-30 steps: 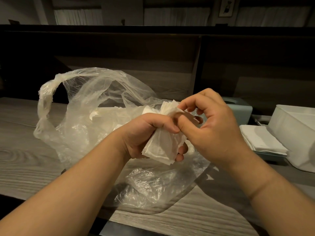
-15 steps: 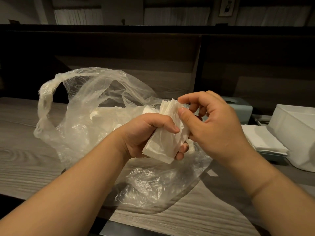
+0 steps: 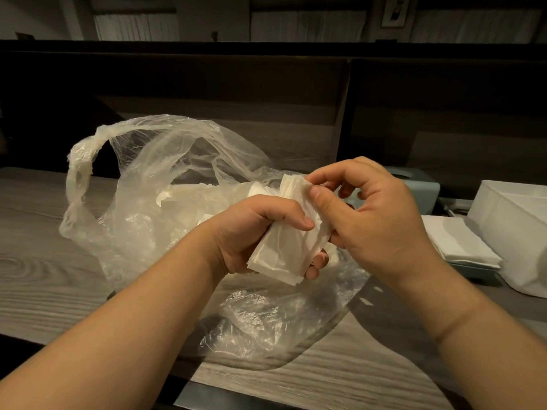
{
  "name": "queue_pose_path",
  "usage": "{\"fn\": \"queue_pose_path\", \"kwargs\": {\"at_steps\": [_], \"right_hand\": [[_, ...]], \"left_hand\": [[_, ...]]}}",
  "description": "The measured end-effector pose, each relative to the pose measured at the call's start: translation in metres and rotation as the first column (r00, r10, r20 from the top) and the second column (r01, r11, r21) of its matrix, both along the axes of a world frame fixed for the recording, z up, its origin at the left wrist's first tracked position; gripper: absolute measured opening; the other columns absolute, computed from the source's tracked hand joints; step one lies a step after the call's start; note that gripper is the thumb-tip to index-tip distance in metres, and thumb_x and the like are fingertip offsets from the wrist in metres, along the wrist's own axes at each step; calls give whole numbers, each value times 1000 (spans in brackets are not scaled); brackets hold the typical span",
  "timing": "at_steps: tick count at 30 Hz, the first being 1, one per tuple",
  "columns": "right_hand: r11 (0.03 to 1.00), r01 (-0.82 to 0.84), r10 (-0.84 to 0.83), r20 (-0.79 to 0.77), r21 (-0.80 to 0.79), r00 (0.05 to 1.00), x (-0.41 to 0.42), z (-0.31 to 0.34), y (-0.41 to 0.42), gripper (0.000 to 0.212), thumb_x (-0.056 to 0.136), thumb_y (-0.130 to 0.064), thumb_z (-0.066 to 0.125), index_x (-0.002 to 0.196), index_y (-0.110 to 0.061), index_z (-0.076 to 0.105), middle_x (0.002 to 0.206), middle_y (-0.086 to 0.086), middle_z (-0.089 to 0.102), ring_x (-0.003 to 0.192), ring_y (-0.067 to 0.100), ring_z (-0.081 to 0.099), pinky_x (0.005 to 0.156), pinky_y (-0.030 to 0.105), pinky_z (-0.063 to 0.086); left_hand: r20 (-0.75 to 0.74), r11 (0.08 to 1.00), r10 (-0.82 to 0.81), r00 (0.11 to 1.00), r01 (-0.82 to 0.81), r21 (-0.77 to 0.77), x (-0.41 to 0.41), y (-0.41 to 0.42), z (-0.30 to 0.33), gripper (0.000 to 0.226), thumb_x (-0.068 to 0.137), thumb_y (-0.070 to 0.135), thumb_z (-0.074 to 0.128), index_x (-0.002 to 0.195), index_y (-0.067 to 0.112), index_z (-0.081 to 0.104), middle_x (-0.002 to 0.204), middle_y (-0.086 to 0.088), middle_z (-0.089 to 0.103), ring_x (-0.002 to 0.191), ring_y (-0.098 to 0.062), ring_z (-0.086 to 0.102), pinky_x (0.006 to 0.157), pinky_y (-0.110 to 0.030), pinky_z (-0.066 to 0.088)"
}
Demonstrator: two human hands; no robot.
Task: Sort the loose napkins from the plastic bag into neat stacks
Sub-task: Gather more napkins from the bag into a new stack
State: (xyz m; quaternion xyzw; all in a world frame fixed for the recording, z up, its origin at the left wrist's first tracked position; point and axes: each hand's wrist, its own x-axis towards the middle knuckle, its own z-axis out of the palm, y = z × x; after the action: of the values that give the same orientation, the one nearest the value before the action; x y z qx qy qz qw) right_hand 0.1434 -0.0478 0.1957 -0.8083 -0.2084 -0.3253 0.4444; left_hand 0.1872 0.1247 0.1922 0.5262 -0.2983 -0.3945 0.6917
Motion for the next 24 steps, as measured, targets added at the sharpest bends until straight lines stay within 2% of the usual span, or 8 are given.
{"fn": "queue_pose_path", "kwargs": {"at_steps": [6,9,13,16,18,20,22,24], "right_hand": [[998,-35,38,-75,43,996,2,-1,-2,12,91,-37,72,100,-44,73,96,-18,54,94,9,60,66,35,61],[997,-57,64,-128,53,990,2,0,-2,9,90,-38,72,98,-42,73,98,-17,54,87,13,63,65,34,59],[993,-86,103,-213,86,972,-1,3,-3,5,91,-35,71,96,-34,73,105,-9,54,71,16,65,52,25,54],[990,-106,125,-240,89,963,-3,6,-3,5,91,-34,71,95,-31,73,109,-6,53,59,16,65,50,24,53],[991,-111,127,-236,80,963,-3,6,-4,4,90,-34,72,93,-31,73,109,-8,52,61,12,64,50,22,52],[990,-119,134,-223,79,965,-3,6,-4,2,90,-33,72,92,-32,72,108,-9,51,73,9,63,51,21,52],[992,-114,123,-175,59,977,-2,5,-5,3,89,-34,72,91,-36,71,105,-13,52,89,8,61,61,20,55],[998,-65,64,-85,-2,994,-1,4,-6,4,88,-40,72,92,-42,71,100,-15,54,98,3,56,76,12,48]], "left_hand": [[33,999,-27,999,26,28,0,0,1,42,69,8,62,110,4,67,90,-22,62,76,-34,60,78,-42,50],[46,999,-51,998,52,-4,-1,-1,1,52,75,9,57,127,7,55,92,-14,68,73,-27,61,76,-42,46],[25,998,-58,998,57,22,0,-1,0,36,75,10,56,110,8,66,92,-12,69,76,-25,57,73,-37,48],[44,997,-64,997,62,43,0,0,0,32,75,11,57,105,7,67,93,-11,70,75,-25,57,72,-37,48],[57,997,-67,996,65,43,0,2,0,33,74,12,66,107,8,68,94,-12,69,74,-26,58,71,-38,48],[63,997,-77,995,76,24,-1,1,2,37,83,30,71,114,10,67,98,-15,67,74,-27,59,70,-38,48],[54,998,-64,996,65,-23,-1,-1,3,48,95,53,54,129,19,63,102,-17,64,75,-31,58,68,-39,48],[13,996,-60,998,60,-65,-2,-2,5,64,97,68,38,139,24,57,105,-18,61,78,-33,57,70,-40,47]]}}
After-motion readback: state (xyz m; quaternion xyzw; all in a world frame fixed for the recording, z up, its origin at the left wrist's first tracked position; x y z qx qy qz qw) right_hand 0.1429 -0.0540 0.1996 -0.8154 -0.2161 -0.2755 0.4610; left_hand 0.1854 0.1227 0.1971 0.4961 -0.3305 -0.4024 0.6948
